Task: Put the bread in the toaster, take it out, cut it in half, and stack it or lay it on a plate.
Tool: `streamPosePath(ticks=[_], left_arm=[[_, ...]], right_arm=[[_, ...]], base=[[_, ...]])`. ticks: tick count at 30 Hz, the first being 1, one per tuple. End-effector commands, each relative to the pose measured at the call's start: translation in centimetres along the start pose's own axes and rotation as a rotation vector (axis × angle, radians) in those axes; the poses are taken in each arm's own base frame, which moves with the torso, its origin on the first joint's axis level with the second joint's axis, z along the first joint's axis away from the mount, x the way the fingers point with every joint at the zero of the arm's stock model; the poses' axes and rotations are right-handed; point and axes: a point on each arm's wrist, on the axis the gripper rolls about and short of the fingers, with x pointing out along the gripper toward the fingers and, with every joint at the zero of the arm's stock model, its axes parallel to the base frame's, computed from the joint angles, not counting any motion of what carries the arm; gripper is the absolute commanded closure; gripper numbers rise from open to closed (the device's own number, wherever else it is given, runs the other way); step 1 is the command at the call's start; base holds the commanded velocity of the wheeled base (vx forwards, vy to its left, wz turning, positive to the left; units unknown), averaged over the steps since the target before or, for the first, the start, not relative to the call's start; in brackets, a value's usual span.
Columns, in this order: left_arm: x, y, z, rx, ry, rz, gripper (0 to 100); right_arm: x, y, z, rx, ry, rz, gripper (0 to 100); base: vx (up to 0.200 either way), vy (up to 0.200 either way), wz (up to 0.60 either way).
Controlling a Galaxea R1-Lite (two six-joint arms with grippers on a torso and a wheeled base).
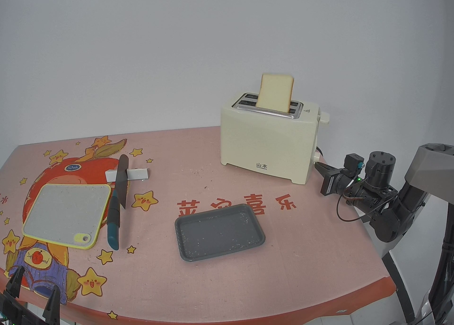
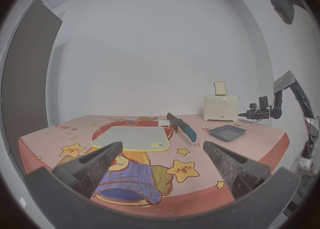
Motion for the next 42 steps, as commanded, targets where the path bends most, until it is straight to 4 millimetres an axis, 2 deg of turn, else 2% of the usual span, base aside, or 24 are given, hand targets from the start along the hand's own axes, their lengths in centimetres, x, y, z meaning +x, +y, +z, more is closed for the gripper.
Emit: streamPosePath(ticks=[1, 25, 28, 32, 35, 36, 37, 42], left_arm=[[0.1, 0.0, -0.5, 0.000, 0.007, 0.000, 0], [0.1, 0.0, -0.5, 0.000, 0.007, 0.002, 0], [0.1, 0.0, -0.5, 0.001, 0.007, 0.002, 0], [0.1, 0.0, -0.5, 0.001, 0.007, 0.002, 0], [0.1, 0.0, -0.5, 0.003, 0.007, 0.002, 0], [0.1, 0.0, -0.5, 0.003, 0.007, 0.002, 0], [0.1, 0.0, -0.5, 0.001, 0.007, 0.002, 0], [0.1, 0.0, -0.5, 0.001, 0.009, 0.000, 0]], right_arm=[[0.0, 0.1, 0.0, -0.001, -0.001, 0.005, 100], [-0.4, 0.8, 0.7, -0.008, -0.019, 0.023, 100], [-2.6, 3.5, 2.0, -0.046, -0.053, 0.074, 100], [-4.6, 5.5, 3.8, -0.058, -0.101, 0.109, 100], [-7.1, 6.2, 7.8, -0.067, -0.228, 0.128, 100], [-7.1, 6.2, 7.8, -0.067, -0.228, 0.128, 100], [-8.7, 6.1, 10.4, -0.073, -0.311, 0.120, 100], [-12.9, 6.1, 15.4, -0.075, -0.427, 0.102, 100]], base=[[0.000, 0.000, 0.00], [0.000, 0.000, 0.00], [0.000, 0.000, 0.00], [0.000, 0.000, 0.00], [0.000, 0.000, 0.00], [0.000, 0.000, 0.00], [0.000, 0.000, 0.00], [0.000, 0.000, 0.00]])
